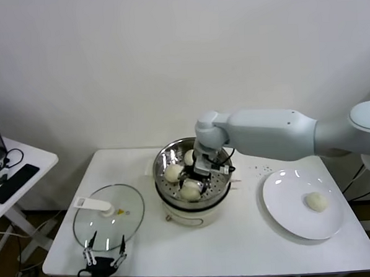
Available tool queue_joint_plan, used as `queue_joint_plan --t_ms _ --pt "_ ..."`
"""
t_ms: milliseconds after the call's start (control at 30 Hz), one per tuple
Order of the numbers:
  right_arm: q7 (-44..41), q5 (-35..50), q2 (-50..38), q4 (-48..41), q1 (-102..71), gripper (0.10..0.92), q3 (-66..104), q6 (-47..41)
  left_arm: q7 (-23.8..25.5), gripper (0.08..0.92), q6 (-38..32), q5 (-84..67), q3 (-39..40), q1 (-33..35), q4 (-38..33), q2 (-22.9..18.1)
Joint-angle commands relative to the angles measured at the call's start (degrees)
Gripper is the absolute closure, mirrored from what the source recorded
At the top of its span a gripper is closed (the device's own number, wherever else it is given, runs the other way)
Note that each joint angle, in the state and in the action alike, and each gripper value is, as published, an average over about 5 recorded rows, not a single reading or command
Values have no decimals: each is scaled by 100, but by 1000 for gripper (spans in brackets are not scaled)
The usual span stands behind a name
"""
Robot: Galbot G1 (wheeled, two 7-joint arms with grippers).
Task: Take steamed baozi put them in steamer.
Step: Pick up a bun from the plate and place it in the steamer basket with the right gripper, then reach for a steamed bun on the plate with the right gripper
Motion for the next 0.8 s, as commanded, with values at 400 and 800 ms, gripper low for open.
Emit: queue_joint_plan --t_ms 400,800 --pt "-72 198 -204 -67 315 203 -64 241 15 177 12 26 -15 3 6 -8" --pt "-480 2254 -1132 -44 2237 203 -1800 -136 30 177 34 54 -37 20 -10 13"
